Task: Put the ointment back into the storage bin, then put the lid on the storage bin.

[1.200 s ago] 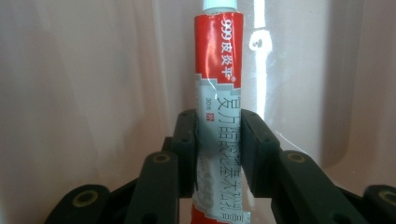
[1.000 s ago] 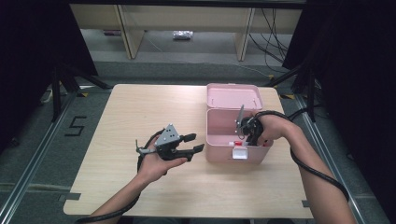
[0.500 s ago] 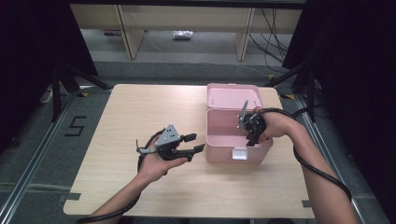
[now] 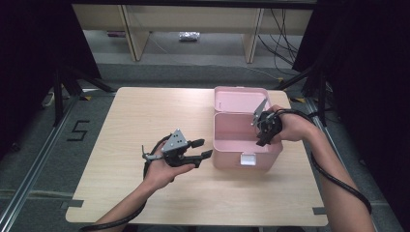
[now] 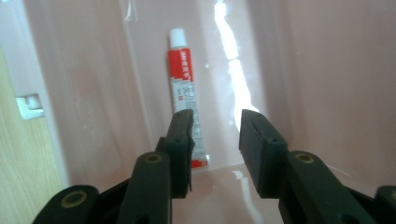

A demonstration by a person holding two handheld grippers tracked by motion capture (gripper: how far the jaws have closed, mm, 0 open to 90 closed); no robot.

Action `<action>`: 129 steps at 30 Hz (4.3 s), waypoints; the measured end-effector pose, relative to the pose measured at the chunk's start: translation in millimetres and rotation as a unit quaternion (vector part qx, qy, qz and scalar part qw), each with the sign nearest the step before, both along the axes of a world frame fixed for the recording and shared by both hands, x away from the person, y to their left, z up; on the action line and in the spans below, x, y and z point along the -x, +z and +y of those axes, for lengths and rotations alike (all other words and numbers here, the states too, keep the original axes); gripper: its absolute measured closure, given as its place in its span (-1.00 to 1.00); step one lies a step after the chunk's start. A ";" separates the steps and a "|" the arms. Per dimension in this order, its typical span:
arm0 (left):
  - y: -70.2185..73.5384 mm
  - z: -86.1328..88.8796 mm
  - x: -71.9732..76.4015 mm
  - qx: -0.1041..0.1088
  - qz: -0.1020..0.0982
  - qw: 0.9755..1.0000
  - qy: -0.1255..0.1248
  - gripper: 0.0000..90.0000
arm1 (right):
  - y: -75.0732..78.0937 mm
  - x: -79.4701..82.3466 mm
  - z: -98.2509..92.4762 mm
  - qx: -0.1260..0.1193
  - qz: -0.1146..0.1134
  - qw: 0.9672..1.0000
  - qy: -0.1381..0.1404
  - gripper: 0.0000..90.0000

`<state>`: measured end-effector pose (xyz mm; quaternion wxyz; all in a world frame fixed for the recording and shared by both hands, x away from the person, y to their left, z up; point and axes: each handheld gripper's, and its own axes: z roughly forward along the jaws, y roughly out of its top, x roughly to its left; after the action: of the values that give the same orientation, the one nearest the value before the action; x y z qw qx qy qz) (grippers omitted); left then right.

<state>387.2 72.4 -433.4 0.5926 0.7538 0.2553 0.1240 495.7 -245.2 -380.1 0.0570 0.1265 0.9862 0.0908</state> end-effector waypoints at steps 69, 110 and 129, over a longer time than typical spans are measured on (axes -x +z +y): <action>-1.3 -50.8 4.1 0.024 -0.040 0.996 -0.070 0.98 | 29.3 -15.7 -68.2 -0.263 -0.165 0.851 -0.422 0.52; -14.9 -96.1 -1.3 -0.005 -0.048 0.993 -0.109 0.98 | 7.9 -97.6 -61.8 -0.213 -0.145 0.838 -0.480 0.74; -28.0 -108.4 -3.6 -0.020 -0.058 0.992 -0.112 0.98 | 0.7 -111.5 -57.2 -0.206 -0.131 0.833 -0.496 0.69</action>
<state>390.8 -36.1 -461.4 0.6013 0.7809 0.1323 0.1058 607.2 -302.4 -379.5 0.1959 0.5946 0.7325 0.2672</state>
